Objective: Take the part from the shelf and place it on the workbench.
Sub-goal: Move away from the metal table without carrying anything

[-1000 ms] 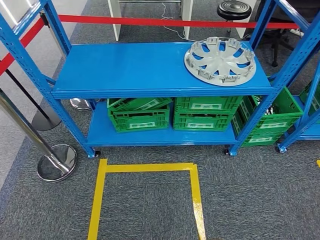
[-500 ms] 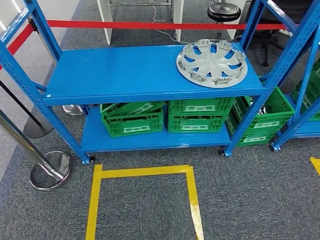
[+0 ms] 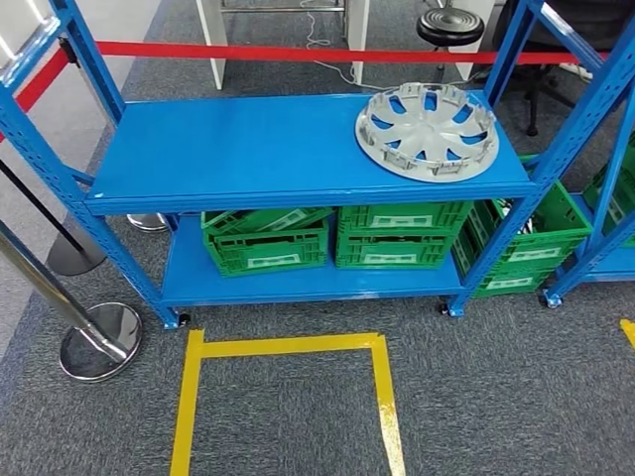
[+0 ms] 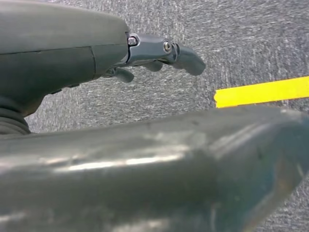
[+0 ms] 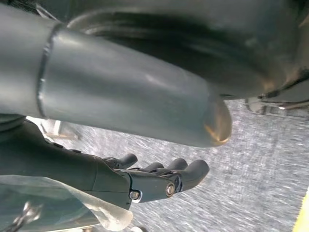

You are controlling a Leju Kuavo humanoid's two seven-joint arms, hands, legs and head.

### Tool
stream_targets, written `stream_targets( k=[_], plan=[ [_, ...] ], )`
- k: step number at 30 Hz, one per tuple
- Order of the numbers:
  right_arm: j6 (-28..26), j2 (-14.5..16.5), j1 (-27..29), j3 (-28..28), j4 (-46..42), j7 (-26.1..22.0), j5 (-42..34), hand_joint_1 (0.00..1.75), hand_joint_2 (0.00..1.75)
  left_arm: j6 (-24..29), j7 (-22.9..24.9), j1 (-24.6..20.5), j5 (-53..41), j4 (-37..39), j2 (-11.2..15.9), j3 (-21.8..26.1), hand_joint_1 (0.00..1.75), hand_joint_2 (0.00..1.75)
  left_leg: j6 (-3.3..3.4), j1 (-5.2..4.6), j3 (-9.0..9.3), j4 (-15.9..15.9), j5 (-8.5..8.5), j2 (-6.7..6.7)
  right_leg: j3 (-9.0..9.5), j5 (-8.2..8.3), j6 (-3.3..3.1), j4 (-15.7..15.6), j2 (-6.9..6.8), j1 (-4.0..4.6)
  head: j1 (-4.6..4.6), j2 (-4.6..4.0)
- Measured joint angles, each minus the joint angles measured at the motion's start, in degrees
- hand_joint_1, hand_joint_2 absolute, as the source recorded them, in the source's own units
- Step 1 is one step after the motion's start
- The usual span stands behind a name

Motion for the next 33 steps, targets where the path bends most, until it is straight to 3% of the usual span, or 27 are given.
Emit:
stream_targets(
  k=[2, 4, 7, 8, 9, 10, 12, 14, 18, 19, 21, 23, 24, 25, 27, 29, 31, 33],
  plan=[
    [0.0, -0.01, 0.0, 0.17, 0.0, 0.42, 0.31, 0.0, 0.0, -0.08, 0.01, -0.13, 0.01, 0.0, -0.01, 0.0, 0.0, 0.0, -0.56, 0.11, 0.22, 0.01, -0.31, 0.05, 0.32, -0.23, -0.76, -0.2, 0.14, -0.03, -0.15, -0.01],
    [-0.02, -0.03, -0.01, 0.39, 0.01, 1.09, 0.43, 0.0, 0.0, -0.13, 0.07, -0.21, -0.01, 0.0, -0.01, 0.0, 0.0, 0.0, -1.06, 0.19, -0.71, 2.57, -1.81, 0.03, 0.83, -0.48, -1.51, -0.43, 0.1, -0.21, -0.32, -0.01],
    [0.11, -0.04, -0.15, 0.51, 0.02, 1.78, 0.45, 0.0, 0.0, -0.18, 0.14, -0.1, -0.01, 0.0, -0.05, -0.01, 0.0, 0.0, -1.45, 0.23, -6.67, 13.73, -6.17, -0.02, 1.68, -1.25, -2.29, -0.51, 0.06, -0.16, -0.52, -0.01],
    [0.21, -0.04, -0.15, 0.52, 0.02, 1.98, 0.45, 0.0, 0.0, -0.19, 0.15, -0.01, -0.01, 0.0, -0.07, -0.02, 0.0, 0.0, -1.44, 0.22, -8.5, 16.52, -6.55, -0.02, 2.05, -1.56, -2.37, -0.51, 0.15, -0.08, -0.52, -0.01],
    [0.31, -0.04, -0.12, 0.52, 0.02, 2.15, 0.44, 0.0, 0.0, -0.19, 0.15, 0.07, -0.01, 0.0, -0.07, -0.02, 0.0, 0.0, -1.33, 0.2, -9.44, 17.27, -5.68, -0.03, 2.52, -1.92, -2.39, -0.51, 0.28, 0.01, -0.54, -0.01],
    [0.39, -0.04, -0.09, 0.52, 0.02, 2.31, 0.43, 0.0, 0.0, -0.19, 0.15, 0.14, -0.01, 0.0, -0.05, -0.02, 0.0, 0.0, -1.08, 0.15, -9.27, 15.65, -3.62, -0.04, 3.1, -2.29, -2.36, -0.51, 0.43, 0.09, -0.53, -0.01],
    [0.5, -0.03, -0.09, 0.52, 0.02, 2.44, 0.41, 0.0, 0.0, -0.2, 0.15, 0.18, -0.01, 0.01, 0.07, -0.02, 0.0, 0.0, -0.2, -0.13, -7.06, 8.6, 1.49, -0.13, 4.13, -3.17, -2.17, -0.56, 0.62, 0.22, -0.51, -0.01],
    [0.57, -0.02, -0.2, 0.54, 0.01, 2.46, 0.41, 0.0, 0.0, -0.21, 0.15, 0.16, -0.02, 0.04, 0.17, -0.03, 0.0, 0.0, 0.56, -0.53, -5.23, 3.33, 3.38, -0.21, 4.51, -3.99, -1.59, -0.68, 0.71, 0.34, -0.5, -0.01],
    [0.71, -0.03, -0.29, 0.55, 0.0, 2.48, 0.42, 0.0, 0.0, -0.25, 0.13, 0.35, -0.01, 0.07, 0.11, -0.04, 0.0, 0.0, 1.31, -0.46, -3.86, 0.96, 2.57, -0.4, 5.36, -4.22, -0.2, -0.08, 0.57, 0.29, -0.39, 0.0],
    [0.75, -0.04, -0.34, 0.55, 0.0, 2.48, 0.43, 0.0, 0.0, -0.27, 0.12, 0.35, -0.01, 0.07, 0.12, -0.04, 0.0, 0.0, 1.58, -0.3, -3.27, 0.65, 2.42, -0.44, 4.61, -4.92, 0.09, 1.21, 0.55, 0.26, -0.26, 0.0],
    [0.8, -0.05, -0.49, 0.56, 0.0, 2.48, 0.46, 0.0, 0.0, -0.43, 0.11, 0.22, -0.02, 0.07, 0.16, -0.04, 0.0, 0.0, 1.91, -0.14, -2.41, 0.34, 1.91, -0.45, 1.04, -7.62, 0.59, 7.19, 0.53, 0.11, 0.11, -0.01],
    [0.88, -0.07, -0.46, 0.57, 0.0, 2.48, 0.49, 0.0, 0.0, -0.67, 0.1, 0.14, -0.04, 0.07, 0.14, -0.04, 0.0, 0.0, 1.96, -0.1, -1.71, 0.34, 1.12, -0.43, -3.91, -9.73, 1.1, 14.03, 0.51, -0.05, 0.29, 0.0],
    [0.92, -0.09, -0.36, 0.58, 0.0, 2.48, 0.5, 0.0, 0.0, -0.74, 0.1, 0.18, -0.05, 0.07, 0.11, -0.04, 0.0, 0.0, 1.91, -0.06, -1.16, 0.34, 0.65, -0.43, -5.42, -9.31, 1.27, 15.31, 0.49, -0.11, 0.33, 0.0],
    [0.95, -0.11, -0.23, 0.6, 0.0, 2.48, 0.5, 0.0, 0.0, -0.78, 0.1, 0.23, -0.05, 0.07, 0.09, -0.04, 0.0, 0.0, 1.82, 0.01, -0.42, 0.35, 0.1, -0.45, -5.95, -7.71, 1.37, 14.54, 0.46, -0.19, 0.37, 0.0],
    [0.97, -0.24, -0.02, 0.68, 0.0, 2.48, 0.51, 0.0, 0.0, -0.8, 0.1, 0.4, -0.04, 0.08, 0.07, -0.04, 0.0, 0.0, 1.42, 0.2, 1.23, 0.33, -1.21, -0.49, -4.49, -2.28, 1.39, 8.02, 0.2, -0.34, 0.43, -0.01],
    [0.97, -0.33, -0.02, 0.8, 0.0, 2.46, 0.52, 0.0, 0.0, -0.8, 0.1, 0.36, -0.06, 0.15, 0.09, -0.05, 0.0, 0.0, 0.74, 0.19, 2.2, 0.33, -2.35, -0.48, -3.08, 0.5, 0.87, 2.56, -0.15, -0.15, 0.38, -0.01],
    [0.99, -0.35, -0.07, 0.87, 0.01, 2.47, 0.51, 0.0, 0.0, -0.8, 0.09, 0.2, -0.07, 0.2, 0.08, -0.06, 0.0, 0.0, 0.08, 0.08, 2.6, 0.3, -2.79, -0.4, -2.66, 0.27, -0.23, 1.51, -0.19, 0.16, 0.28, -0.01],
    [1.02, -0.37, 0.06, 0.87, 0.01, 2.51, 0.5, 0.0, 0.0, -0.8, 0.07, 0.11, -0.08, 0.2, 0.07, -0.07, 0.0, 0.0, -0.5, 0.09, 2.16, 2.13, -2.17, -0.34, -1.48, 0.04, -1.17, 1.08, -0.08, 0.02, 0.17, 0.01]
  ],
)
